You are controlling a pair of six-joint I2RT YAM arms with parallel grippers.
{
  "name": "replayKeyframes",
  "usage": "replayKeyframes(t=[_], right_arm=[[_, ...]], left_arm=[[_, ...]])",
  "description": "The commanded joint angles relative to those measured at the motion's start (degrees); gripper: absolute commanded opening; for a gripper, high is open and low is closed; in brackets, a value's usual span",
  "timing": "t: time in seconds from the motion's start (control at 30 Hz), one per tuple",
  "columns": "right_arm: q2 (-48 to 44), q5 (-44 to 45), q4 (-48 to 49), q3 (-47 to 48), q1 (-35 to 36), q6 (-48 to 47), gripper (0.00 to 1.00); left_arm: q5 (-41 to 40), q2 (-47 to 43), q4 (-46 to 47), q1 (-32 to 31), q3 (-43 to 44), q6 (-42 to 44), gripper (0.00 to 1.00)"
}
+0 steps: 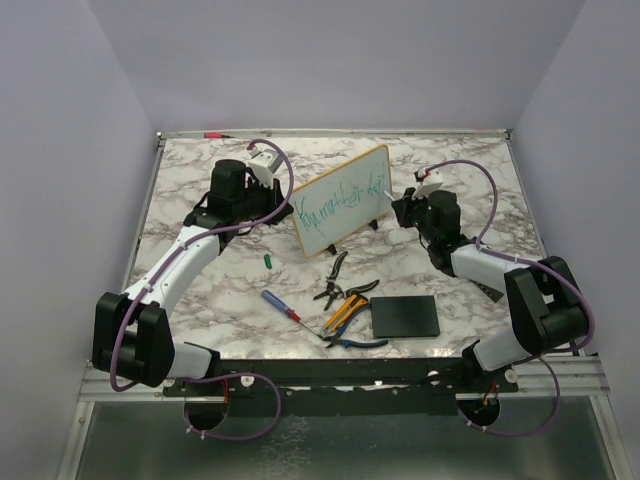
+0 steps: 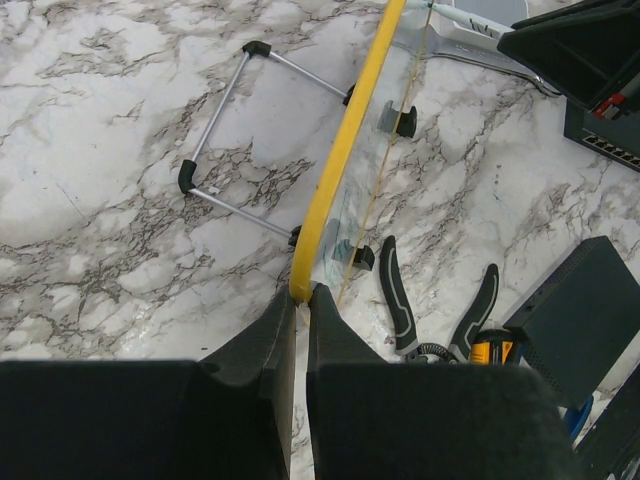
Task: Write a sentence on the whiteboard
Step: Write on the whiteboard at the whiteboard stand.
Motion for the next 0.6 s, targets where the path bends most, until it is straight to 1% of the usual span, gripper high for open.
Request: replayKeyframes(t=[0.0, 0.23, 0.57], right_arm=[[-1.1, 2.4, -0.9, 0.3, 0.0, -0.8, 0.01], [-5.0, 3.2, -0.8, 0.2, 0.0, -0.2, 0.01], [-3.0, 3.3, -0.1, 2.0, 0.0, -0.7, 0.01]], left_arm=[[-1.3, -0.6, 0.9, -0.4, 0.1, 1.3, 0.01], [-1.3, -0.8, 0.9, -0.4, 0.1, 1.3, 0.01], [-1.3, -1.0, 0.9, -0.4, 0.0, 1.5, 0.01]])
